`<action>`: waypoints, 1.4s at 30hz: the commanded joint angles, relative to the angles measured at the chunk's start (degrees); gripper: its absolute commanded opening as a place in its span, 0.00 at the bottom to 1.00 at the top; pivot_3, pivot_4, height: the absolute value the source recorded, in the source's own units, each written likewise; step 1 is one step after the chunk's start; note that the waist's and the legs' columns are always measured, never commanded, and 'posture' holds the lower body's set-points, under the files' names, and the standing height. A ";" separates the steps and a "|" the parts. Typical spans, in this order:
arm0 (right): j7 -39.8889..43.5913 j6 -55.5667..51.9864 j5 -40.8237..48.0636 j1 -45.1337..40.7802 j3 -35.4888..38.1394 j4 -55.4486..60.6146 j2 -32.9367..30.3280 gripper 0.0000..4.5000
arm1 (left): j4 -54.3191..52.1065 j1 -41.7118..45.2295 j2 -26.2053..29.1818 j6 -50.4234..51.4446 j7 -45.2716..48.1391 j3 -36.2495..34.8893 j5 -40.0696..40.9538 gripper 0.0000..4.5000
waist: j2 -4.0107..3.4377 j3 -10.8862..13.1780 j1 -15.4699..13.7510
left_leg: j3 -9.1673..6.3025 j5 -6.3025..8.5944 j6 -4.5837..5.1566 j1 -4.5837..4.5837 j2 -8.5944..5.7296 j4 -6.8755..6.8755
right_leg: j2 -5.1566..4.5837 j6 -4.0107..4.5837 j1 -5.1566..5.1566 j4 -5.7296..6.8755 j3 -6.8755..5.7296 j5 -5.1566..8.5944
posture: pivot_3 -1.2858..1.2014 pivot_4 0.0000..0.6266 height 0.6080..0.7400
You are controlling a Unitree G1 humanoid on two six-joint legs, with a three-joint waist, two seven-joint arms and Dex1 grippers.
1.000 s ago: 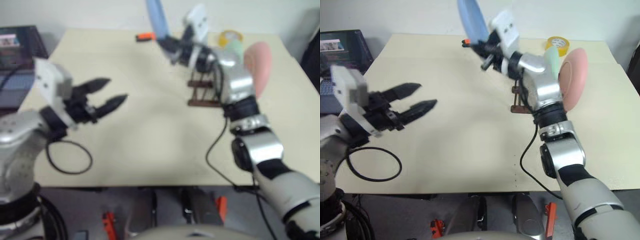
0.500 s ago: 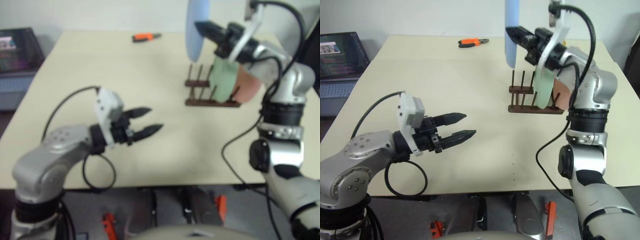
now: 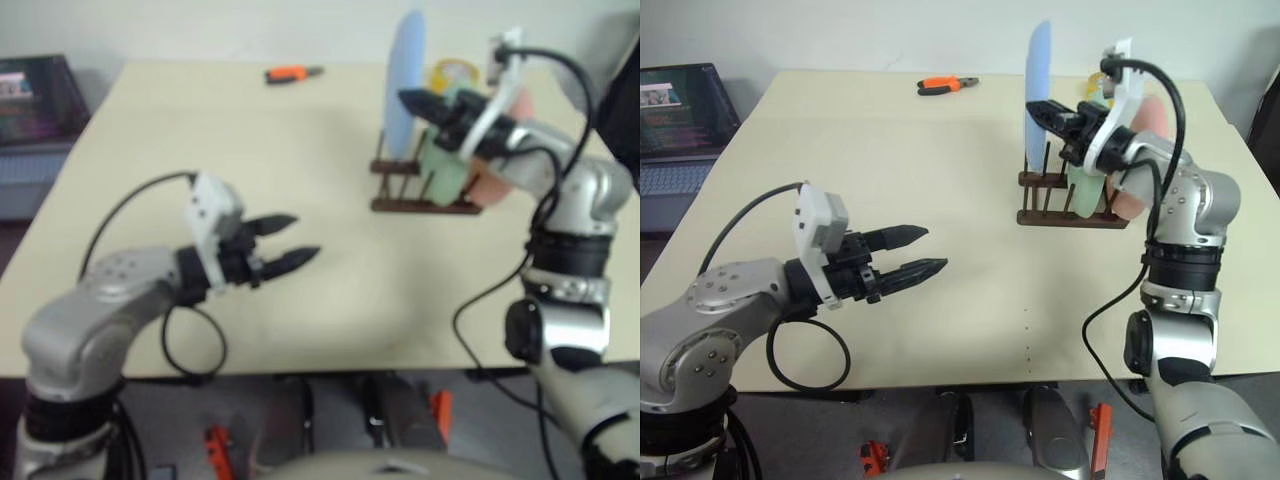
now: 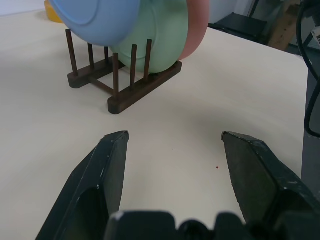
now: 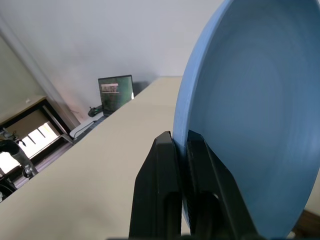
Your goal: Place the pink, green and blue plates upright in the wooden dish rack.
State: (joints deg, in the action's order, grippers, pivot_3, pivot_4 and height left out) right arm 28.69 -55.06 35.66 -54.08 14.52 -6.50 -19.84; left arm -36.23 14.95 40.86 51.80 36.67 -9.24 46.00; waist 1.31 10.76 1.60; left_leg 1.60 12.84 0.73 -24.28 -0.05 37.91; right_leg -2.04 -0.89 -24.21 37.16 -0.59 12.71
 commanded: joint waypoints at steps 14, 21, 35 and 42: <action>-2.78 -3.40 5.53 2.54 1.75 6.14 -2.17 0.00 | -0.34 0.63 0.68 -1.23 0.05 0.09 -0.04 0.72 | 0.00 0.00 -0.02 | -0.01 0.00 0.00 0.00 0.02 -0.02 | 0.01 -0.10 0.00 -0.03 0.00 0.06 | 0.52 0.24 1.00; -3.29 -3.20 5.58 2.84 1.43 6.11 -2.45 0.39 | 0.04 0.83 0.83 -1.44 0.16 0.47 -0.36 0.73 | 0.00 0.00 -0.03 | -0.01 0.00 0.01 -0.01 0.02 -0.02 | 0.02 -0.12 0.00 -0.04 -0.01 0.07 | 0.52 0.24 1.00; 0.63 4.88 0.39 -3.99 -2.15 5.12 -9.24 0.75 | 0.92 1.55 1.89 -1.52 0.73 -0.07 -0.90 0.73 | -0.01 0.01 -0.05 | 0.00 0.00 0.01 -0.02 0.04 -0.05 | 0.03 -0.15 -0.02 -0.08 -0.02 0.09 | 0.52 0.24 1.00; 24.95 9.04 -0.82 -1.99 -6.31 -0.14 -26.81 0.75 | -0.59 0.28 6.34 -0.31 2.45 -4.59 1.87 0.73 | 0.02 0.02 -0.61 | 0.04 0.09 0.13 -0.07 0.03 -0.05 | 0.00 -0.17 -0.01 -0.25 -0.01 0.13 | 0.52 0.24 1.00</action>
State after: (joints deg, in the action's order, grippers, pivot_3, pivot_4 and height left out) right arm 48.32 -48.32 34.95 -56.25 7.76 -5.71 -44.88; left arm -35.25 15.18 46.15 51.82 38.36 -11.41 46.84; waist 1.34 10.79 1.00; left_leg 1.64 12.95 0.90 -24.35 -0.02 37.86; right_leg -2.05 -1.06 -24.21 36.90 -0.60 12.87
